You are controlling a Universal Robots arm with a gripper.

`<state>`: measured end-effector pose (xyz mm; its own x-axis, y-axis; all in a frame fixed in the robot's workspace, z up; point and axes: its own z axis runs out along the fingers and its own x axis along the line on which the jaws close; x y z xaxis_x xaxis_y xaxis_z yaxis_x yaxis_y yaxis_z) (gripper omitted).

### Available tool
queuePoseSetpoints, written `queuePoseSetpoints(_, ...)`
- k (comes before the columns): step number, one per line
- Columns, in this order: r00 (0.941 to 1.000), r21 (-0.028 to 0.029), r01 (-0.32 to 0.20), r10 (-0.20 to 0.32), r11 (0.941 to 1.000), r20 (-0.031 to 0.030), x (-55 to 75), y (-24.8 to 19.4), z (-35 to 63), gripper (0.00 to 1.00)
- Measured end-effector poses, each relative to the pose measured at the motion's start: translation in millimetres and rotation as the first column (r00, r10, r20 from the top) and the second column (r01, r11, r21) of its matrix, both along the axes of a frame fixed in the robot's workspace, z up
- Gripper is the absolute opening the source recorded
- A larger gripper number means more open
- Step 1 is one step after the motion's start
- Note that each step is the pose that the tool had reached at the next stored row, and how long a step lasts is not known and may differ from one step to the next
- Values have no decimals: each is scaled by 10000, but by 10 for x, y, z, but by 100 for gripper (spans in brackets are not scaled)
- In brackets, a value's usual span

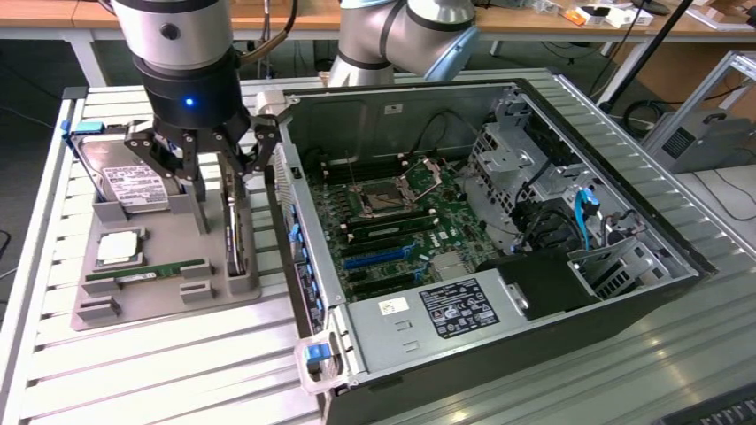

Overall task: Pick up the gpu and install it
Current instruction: 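Pick up the gpu and move the gpu toward the slot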

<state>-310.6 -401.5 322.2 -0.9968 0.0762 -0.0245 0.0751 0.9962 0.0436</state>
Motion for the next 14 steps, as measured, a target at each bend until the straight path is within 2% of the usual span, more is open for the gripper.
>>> queuePoseSetpoints(14,10000,0,0,0,10000,0,0,-2,-32,48)
